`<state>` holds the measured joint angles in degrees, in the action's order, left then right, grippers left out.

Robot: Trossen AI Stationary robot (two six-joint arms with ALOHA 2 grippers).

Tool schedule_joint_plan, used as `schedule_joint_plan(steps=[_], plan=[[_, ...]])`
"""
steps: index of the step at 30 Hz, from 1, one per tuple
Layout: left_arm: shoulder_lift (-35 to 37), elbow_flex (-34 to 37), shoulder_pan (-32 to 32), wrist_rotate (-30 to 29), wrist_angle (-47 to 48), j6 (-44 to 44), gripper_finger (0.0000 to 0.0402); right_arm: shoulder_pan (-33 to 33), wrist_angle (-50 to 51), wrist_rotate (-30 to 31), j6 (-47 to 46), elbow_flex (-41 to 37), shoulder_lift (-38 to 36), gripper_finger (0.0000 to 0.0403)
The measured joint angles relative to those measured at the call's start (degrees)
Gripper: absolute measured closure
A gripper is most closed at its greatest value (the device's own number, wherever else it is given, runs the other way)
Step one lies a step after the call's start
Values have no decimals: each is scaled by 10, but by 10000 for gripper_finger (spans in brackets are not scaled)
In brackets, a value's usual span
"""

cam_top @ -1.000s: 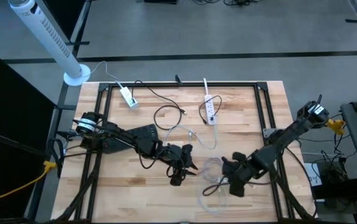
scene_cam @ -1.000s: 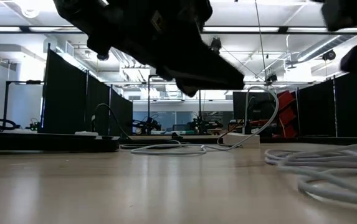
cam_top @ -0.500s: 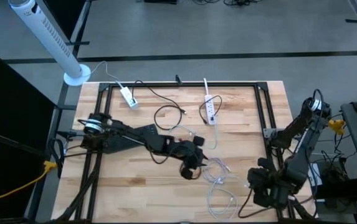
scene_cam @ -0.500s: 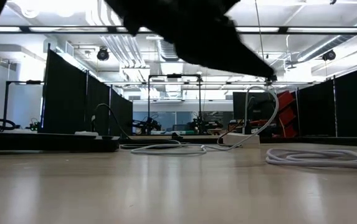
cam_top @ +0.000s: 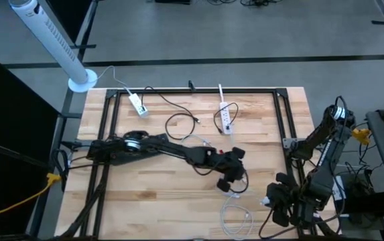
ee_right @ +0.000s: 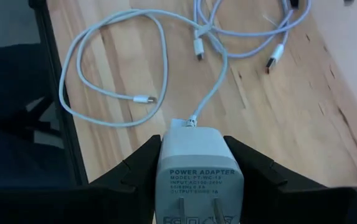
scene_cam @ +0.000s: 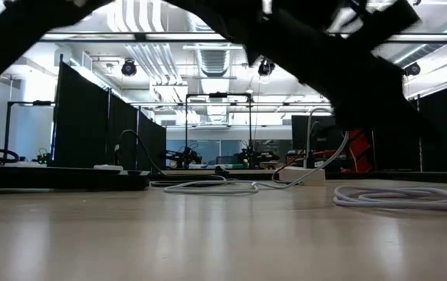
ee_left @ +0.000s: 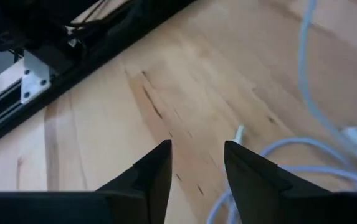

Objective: Insert USB
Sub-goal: Insert the white USB cable into the white charger adapter

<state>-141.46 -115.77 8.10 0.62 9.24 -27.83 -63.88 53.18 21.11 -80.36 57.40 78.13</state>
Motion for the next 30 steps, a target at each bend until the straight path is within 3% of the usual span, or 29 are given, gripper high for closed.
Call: schedule_joint_plan(steps=[5,11,22,28,30], plan=[[-47,-56,3,0,9,-2,266,0,0,-1,3,-1,0,262],[-74,-55,4,3,23,8,281,0,1,-1,18,-1,0,262],[-116,-59,-8,64,-24,49,302,1,6,15,45,-1,0,262],[-107,-58,-6,64,0,66,383,2,10,45,46,-1,-1,262],[-95,-56,-6,47,16,71,383,7,21,63,48,-1,-1,262]])
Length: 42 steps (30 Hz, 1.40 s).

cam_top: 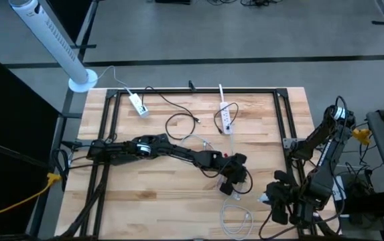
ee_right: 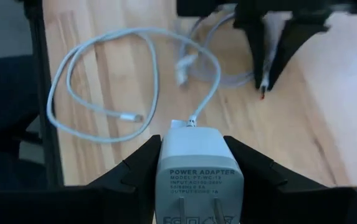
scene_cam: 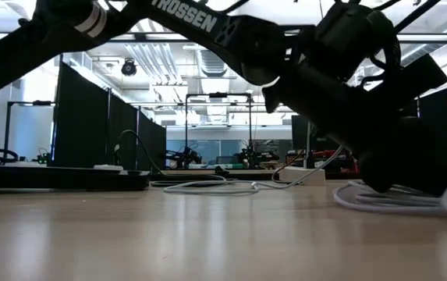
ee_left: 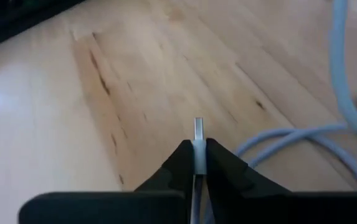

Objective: Insert USB
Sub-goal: Insert the white USB cable into the white charger adapter

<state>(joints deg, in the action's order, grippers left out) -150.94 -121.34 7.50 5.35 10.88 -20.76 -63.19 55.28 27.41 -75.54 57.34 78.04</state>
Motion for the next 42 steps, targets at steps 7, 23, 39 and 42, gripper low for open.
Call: schedule_joint_plan(steps=[7,23,39,42], plan=[[67,4,1,-90,173,-13,383,47,36,13,-40,0,-28,262],[244,337,37,-331,30,116,383,137,76,52,-13,0,-152,262],[410,651,118,-365,-427,143,383,374,-98,52,224,0,-169,262],[426,649,145,-414,-434,127,383,411,-98,22,225,0,-169,262]])
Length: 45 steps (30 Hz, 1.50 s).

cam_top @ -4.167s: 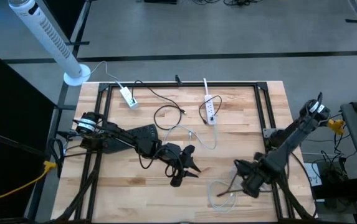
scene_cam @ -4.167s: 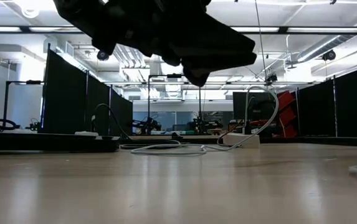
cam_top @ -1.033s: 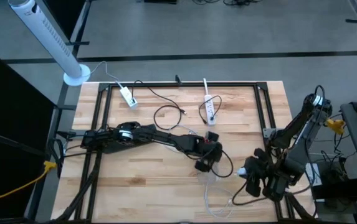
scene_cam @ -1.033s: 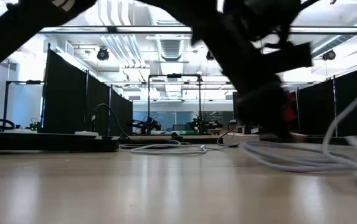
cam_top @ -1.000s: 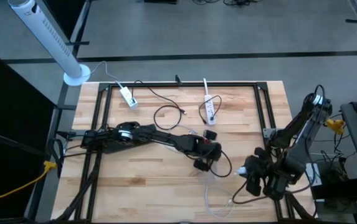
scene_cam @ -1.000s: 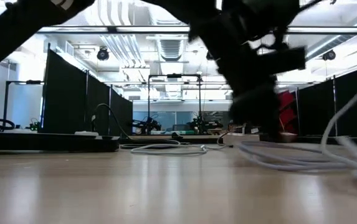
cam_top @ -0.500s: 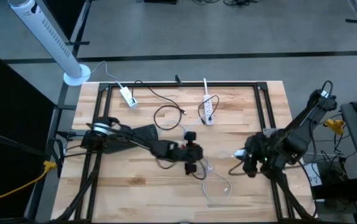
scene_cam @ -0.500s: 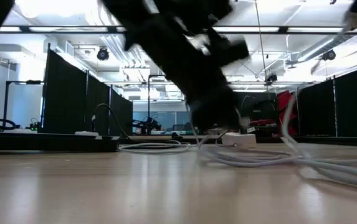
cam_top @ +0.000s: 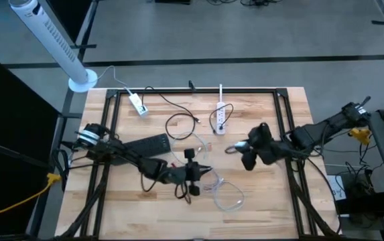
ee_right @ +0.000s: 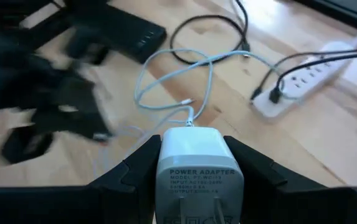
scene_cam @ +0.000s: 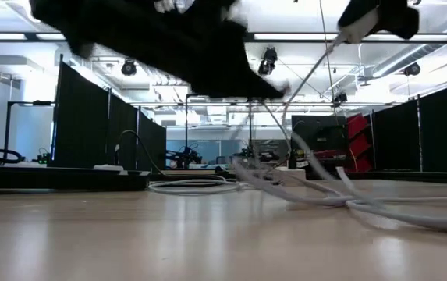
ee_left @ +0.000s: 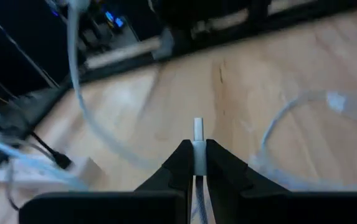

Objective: Insert USB
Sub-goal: Insert the white USB cable into the white charger adapter

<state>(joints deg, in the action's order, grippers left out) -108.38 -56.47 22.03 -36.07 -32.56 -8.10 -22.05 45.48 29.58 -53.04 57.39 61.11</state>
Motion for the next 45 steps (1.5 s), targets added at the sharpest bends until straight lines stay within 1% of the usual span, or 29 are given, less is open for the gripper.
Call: schedule_joint_plan(steps=[3,6,8,11,14,18,23,26,32,36,42,45], plan=[[-1,1,25,-60,6,-21,383,24,-25,-55,6,0,-1,262],[-1,1,36,-108,-4,-34,383,35,-79,-78,23,0,-2,262],[-1,0,34,-117,-20,-34,383,45,-122,-112,40,0,-2,262],[-1,0,31,-119,-39,-39,383,52,-184,-181,57,0,2,262],[-1,0,31,-120,-73,-73,383,52,-228,-221,67,0,8,262],[-1,0,31,-109,-156,-119,383,52,-242,-224,79,0,16,262],[-1,0,27,-99,-214,-147,383,52,-288,-227,114,0,38,262],[-1,0,25,-99,-213,-151,383,52,-316,-244,123,0,54,262],[-1,0,23,-99,-214,-152,383,52,-361,-311,148,0,83,262],[-1,0,23,-99,-213,-152,383,52,-369,-316,153,0,88,262],[-1,0,24,-98,-199,-152,383,51,-373,-332,207,0,88,262],[-1,0,24,-98,-187,-151,383,51,-372,-330,214,0,88,262]])
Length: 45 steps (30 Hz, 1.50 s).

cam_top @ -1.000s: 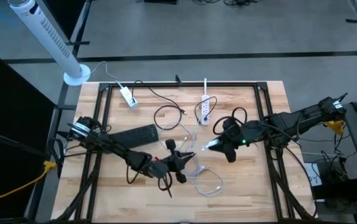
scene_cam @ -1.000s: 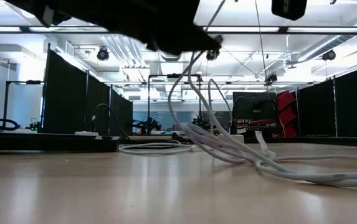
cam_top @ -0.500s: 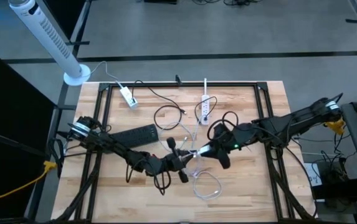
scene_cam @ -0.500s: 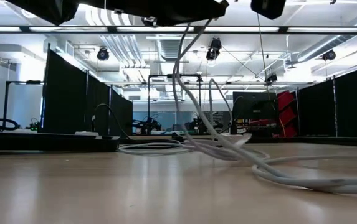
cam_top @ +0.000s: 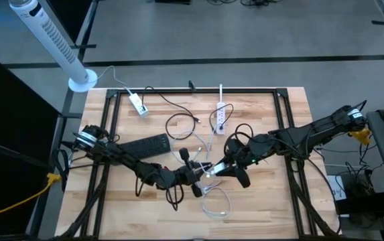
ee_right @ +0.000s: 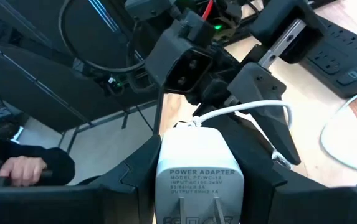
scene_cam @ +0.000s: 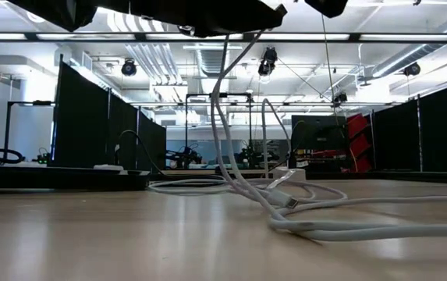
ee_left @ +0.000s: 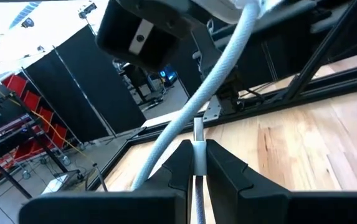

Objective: Insert USB
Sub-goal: Insert the white USB cable into the white charger adapter

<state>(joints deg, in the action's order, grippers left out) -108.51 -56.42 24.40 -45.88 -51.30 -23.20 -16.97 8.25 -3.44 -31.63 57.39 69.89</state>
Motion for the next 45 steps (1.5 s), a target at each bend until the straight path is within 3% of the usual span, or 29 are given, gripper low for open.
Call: schedule_joint_plan(steps=[2,4,8,14,17,21,29,41,45], plan=[[0,3,0,11,2,7,383,0,-1,5,13,0,2,262],[0,10,-4,67,1,22,383,0,0,7,37,0,5,262],[0,27,-28,244,1,95,383,-3,0,11,146,0,13,262],[0,46,-108,531,1,282,383,-37,0,48,336,0,35,262],[-9,46,-144,614,-2,363,383,-55,0,53,420,0,48,262],[-17,47,-175,701,-8,399,383,-70,4,49,479,0,68,262],[-19,47,-187,778,-58,435,383,-75,23,59,577,0,102,262],[-19,47,-188,751,-55,445,383,-75,21,91,716,0,108,262],[-20,47,-188,747,-47,449,383,-76,22,131,729,0,119,262]])
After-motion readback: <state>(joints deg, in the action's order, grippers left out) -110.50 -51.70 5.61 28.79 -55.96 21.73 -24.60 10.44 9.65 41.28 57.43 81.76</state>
